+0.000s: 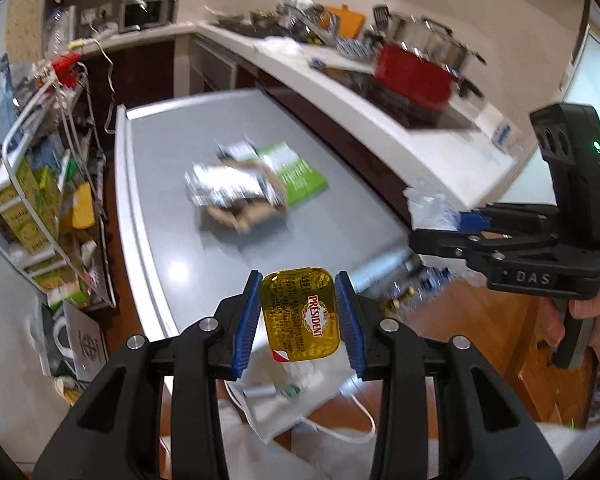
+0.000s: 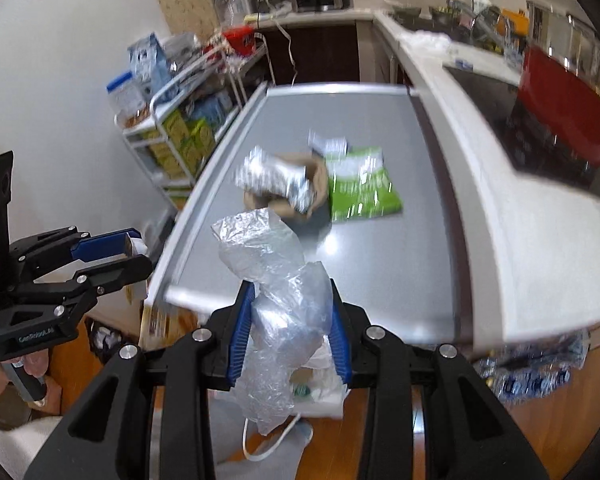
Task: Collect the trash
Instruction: 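Carry the butter tray with left tool while right tool carries the wrap to the bag, then open both tools over the paper bag, dropping tray and wrap in, then raise both tools back over the foil snack and pulp carrier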
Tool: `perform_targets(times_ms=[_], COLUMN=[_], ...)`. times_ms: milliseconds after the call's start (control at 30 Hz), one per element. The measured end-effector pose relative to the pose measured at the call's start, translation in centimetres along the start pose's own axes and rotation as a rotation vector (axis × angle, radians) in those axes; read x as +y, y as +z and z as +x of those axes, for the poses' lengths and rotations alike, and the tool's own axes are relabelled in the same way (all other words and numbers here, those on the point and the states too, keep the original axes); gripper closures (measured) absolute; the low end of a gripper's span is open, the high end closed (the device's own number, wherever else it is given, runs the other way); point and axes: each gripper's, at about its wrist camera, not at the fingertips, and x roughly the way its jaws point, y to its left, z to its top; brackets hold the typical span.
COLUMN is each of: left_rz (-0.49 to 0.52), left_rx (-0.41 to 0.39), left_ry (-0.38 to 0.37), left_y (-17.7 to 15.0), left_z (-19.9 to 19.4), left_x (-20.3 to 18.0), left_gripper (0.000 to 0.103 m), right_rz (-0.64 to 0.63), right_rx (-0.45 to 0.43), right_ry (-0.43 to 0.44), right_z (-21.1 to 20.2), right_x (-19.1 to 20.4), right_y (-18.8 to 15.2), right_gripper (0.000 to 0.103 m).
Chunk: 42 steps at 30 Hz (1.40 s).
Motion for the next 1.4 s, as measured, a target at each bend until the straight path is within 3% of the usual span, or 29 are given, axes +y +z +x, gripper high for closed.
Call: perform_targets(times_ms=[333,700,767,833,867,1100,1200,1267,1333,1400], left_rz=[0.023,0.036,0.036,0.035,0.033,0.012,0.000,-0.011,-0.029,-0.047], left_rx=[0.144,0.191,0.195,0.197,0.191,0.176,0.169,0.160,0.136,0.107], left_ry=[0.011,0.077,0.078,0.082,0.086,0.107,0.117,0.124,0.135,0.147], left_y=[-6.0,-7.4,-7.3,-7.2,-7.1,-6.5,-6.2,-5.9,-5.5,-4.9], left_z=[6.2,9.9,10.2,10.2,10.1,9.6,9.0,8.5,7.6,6.8], left_x=[-1.1,-0.3,-0.5,-0.5,-0.5,0.2,0.6,0.7,1.0,1.2], left_gripper=[0.065,0.064,0.064,0.057,0.051,0.042,0.040,0.030,0.019,0.016], right_rz=[0.098,0.133,0.138,0.141,0.142,0.150,0.154,0.151,0.149,0.145], right_rx=[0.154,0.225,0.229,0.227,0.226,0.204,0.185,0.165,0.135,0.096], right_ry=[0.019,0.016,0.014,0.015,0.015,-0.009,-0.038,-0.056,-0.093,-0.104], right_z=[8.0,12.7,12.8,12.8,12.8,11.3,10.1,9.2,8.0,6.7], right_x=[-1.1,-1.9,-1.9,-2.2,-2.3,-3.0,-3.1,-3.0,-2.8,-2.3], right_y=[-6.2,-7.1,-7.0,-7.1,-7.1,-6.8,-6.3,-6.0,-5.6,-4.8], right_gripper=[0.068,0.066,0.062,0.052,0.050,0.048,0.043,0.038,0.025,0.023])
